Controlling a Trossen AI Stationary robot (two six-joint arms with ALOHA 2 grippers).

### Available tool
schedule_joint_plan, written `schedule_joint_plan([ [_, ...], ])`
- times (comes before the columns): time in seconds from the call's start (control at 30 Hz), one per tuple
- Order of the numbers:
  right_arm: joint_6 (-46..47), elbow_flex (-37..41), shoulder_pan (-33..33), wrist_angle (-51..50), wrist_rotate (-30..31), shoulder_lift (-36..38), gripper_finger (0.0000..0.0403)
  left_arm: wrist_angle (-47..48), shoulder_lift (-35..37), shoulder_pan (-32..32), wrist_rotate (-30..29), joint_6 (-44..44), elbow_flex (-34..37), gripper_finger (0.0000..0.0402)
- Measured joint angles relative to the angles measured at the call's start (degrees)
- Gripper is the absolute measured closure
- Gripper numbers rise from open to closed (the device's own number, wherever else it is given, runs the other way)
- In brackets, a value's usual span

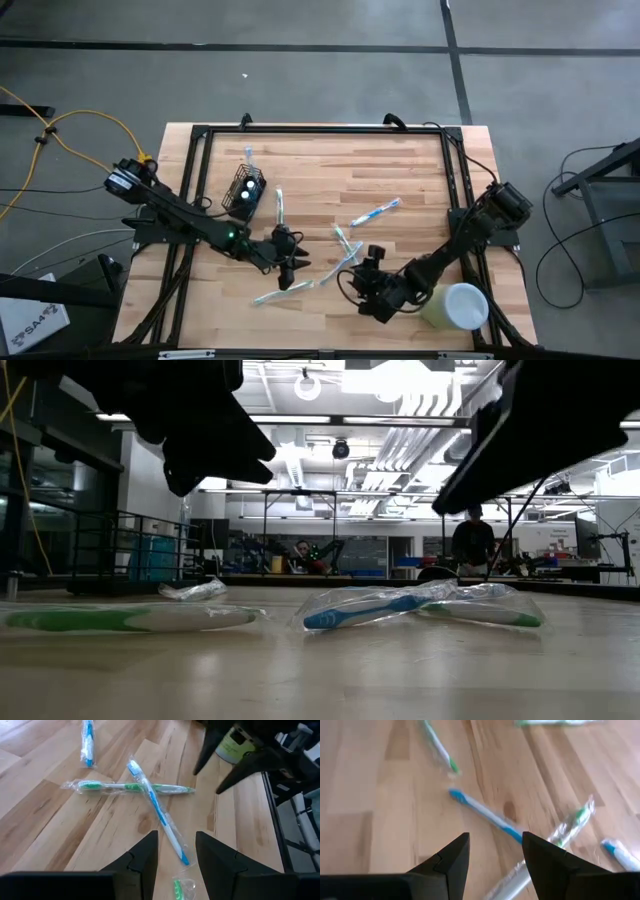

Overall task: Pick & Place toothbrushing station
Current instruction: Put the bottom blue toothbrush into the black wire organizer

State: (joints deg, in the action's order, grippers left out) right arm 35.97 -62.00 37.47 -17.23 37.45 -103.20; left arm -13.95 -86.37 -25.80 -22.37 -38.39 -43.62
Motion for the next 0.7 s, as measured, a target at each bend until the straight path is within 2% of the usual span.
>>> schedule_joint_plan([
  [0.37, -1.66, 0.00, -5.49, 0.09, -12.04, 0.00, 0.0230, -0.78, -0.56, 0.00, -0.09, 0.63, -0.02, 0.0274],
  [0.53, -1.58, 0.00, -6.21, -0.69, -12.11, 0.00, 0.0230, -0.68, -0.56, 0.00, -0.11, 0.65, -0.02, 0.0274],
  [0.7, -1.81, 0.00, -7.41, -9.30, -10.61, 0.00, 0.0230, -0.68, -0.56, 0.00, 0.61, 0.65, -0.02, 0.0274],
])
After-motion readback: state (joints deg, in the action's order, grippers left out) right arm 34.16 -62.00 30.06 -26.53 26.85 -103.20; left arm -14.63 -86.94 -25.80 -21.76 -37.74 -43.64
